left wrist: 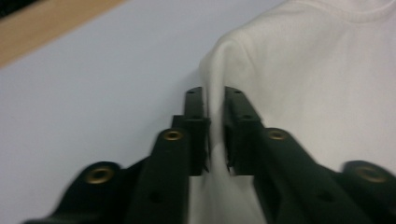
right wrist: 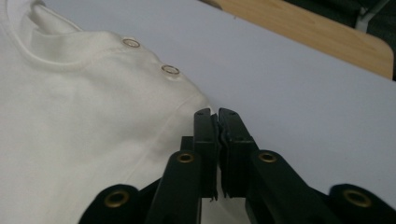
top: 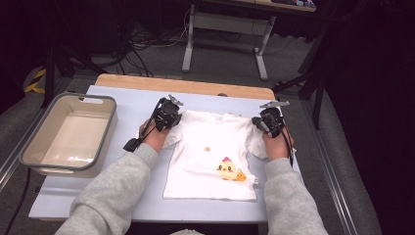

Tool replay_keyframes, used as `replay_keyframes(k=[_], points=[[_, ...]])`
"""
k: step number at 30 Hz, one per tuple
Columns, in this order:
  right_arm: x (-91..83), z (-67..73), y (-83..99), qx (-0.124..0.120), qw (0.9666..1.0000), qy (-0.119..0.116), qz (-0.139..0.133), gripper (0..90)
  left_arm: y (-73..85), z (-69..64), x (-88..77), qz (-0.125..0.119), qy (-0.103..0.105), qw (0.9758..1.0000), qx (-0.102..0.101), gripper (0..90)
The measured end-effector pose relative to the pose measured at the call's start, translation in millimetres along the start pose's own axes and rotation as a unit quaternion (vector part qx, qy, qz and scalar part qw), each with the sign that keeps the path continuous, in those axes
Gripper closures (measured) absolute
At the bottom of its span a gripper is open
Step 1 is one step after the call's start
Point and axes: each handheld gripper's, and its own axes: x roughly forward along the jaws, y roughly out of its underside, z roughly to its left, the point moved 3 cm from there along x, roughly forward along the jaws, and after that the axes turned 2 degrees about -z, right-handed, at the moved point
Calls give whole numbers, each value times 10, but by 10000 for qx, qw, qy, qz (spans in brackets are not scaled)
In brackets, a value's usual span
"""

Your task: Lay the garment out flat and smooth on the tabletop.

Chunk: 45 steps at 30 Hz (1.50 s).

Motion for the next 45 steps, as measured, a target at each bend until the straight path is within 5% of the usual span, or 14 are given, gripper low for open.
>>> replay_keyframes(k=[2,5,13,20,27,34,38,45], points=[[69,-6,45,28,9998,82,170,664,46,-5,18,203,131,9997,-77,670],[49,13,114,-8,9998,99,180,600,69,-15,-85,115,473,9987,-142,557],[-275,152,172,-190,9988,-443,-113,586,131,-189,-363,-52,1028,9946,146,511],[-450,269,305,-572,9948,-841,-67,596,220,-314,-556,-164,1390,9895,372,491],[-646,431,504,-934,9854,-1412,-187,594,378,-479,-732,-163,1736,9823,681,446],[-797,606,688,-1282,9768,-1713,-117,602,531,-655,-884,-47,2007,9730,1135,469],[-870,765,851,-1546,9682,-1963,-70,619,630,-711,-933,29,2094,9680,1383,480],[-1013,920,1045,-1707,9609,-2181,-61,629,823,-749,-966,202,2313,9630,1365,519]])
